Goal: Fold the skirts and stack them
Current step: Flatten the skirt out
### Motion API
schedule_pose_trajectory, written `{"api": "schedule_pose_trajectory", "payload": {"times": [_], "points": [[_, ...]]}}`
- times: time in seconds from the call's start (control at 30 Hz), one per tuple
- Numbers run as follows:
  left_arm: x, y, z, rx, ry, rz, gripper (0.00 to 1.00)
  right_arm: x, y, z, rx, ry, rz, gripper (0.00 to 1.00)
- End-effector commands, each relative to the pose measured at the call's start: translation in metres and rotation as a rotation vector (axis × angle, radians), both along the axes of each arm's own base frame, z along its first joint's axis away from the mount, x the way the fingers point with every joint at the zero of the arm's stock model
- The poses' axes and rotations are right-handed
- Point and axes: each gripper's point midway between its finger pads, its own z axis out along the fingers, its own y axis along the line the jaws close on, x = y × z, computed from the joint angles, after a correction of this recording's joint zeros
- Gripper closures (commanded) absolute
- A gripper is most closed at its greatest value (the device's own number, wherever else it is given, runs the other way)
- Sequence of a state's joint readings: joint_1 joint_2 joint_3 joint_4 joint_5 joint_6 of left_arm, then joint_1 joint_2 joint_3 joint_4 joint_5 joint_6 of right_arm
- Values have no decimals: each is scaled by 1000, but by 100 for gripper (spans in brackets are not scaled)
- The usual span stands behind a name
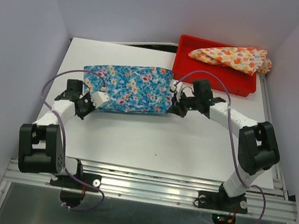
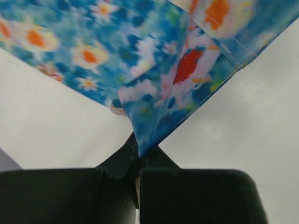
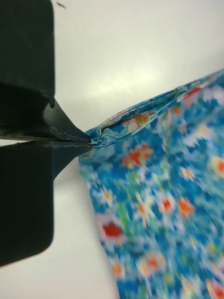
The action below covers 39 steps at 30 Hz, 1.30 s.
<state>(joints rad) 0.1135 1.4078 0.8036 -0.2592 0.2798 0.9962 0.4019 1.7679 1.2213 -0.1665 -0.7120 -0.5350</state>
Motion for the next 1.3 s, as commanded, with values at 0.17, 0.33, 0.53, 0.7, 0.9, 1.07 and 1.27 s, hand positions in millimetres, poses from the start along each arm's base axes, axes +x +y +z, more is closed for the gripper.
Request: {"api": "schedule_pose_trajectory", "payload": {"times": [0.17,0.33,0.53,0.7,0.9,1.07,1.27], "points": [[-97,-8,-7,168,60,-410,86,-80,-33,-19,-159,-59,202,99],[-123,-19,10,200,-4,-533,35,-116,-48,-26,-261,-55,277,36],[-103,-25,63,126,-134,-395,34,-86,-59,4,-318,18,20,25],[-43,-26,80,-90,-68,-131,39,-72,-16,15,-177,369,-144,30],[33,-15,61,-198,24,74,56,-61,33,-12,-149,490,-237,37],[76,9,35,-110,49,111,64,-57,29,-67,-281,550,-306,48],[81,29,4,124,75,-29,67,-54,-5,-112,-470,505,-378,57]]}}
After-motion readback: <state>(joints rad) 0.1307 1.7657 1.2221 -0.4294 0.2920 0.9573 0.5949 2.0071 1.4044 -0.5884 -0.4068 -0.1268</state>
